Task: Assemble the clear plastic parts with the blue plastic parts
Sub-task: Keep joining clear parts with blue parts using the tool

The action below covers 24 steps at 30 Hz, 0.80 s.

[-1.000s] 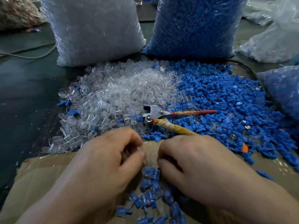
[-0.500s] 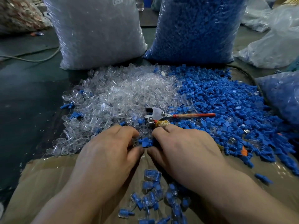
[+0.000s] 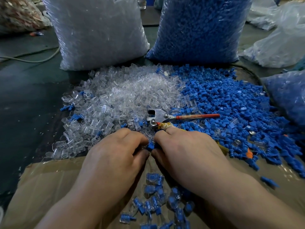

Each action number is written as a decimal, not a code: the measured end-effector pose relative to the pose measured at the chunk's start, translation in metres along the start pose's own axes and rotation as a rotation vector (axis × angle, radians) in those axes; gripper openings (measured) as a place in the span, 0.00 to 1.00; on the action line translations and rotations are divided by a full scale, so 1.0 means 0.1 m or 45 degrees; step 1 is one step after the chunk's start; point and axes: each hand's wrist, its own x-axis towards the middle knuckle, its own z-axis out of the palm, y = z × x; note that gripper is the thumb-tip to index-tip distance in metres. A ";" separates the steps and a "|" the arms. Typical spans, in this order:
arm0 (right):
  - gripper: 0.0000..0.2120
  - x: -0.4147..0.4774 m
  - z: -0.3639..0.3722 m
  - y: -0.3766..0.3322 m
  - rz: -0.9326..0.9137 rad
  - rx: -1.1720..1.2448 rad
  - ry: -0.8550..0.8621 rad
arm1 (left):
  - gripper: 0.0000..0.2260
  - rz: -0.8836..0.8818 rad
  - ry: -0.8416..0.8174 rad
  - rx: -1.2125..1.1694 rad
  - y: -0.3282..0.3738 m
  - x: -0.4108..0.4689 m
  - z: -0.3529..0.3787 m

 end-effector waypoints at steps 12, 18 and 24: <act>0.08 -0.03 0.01 0.03 0.001 0.343 0.219 | 0.06 -0.030 0.155 -0.317 -0.02 0.01 0.08; 0.07 -0.05 -0.07 0.12 0.445 1.790 0.055 | 0.07 -0.267 0.231 -0.778 -0.01 -0.02 0.06; 0.12 -0.02 -0.14 0.14 0.400 2.597 -0.095 | 0.08 -0.453 0.048 -1.746 -0.01 0.03 -0.01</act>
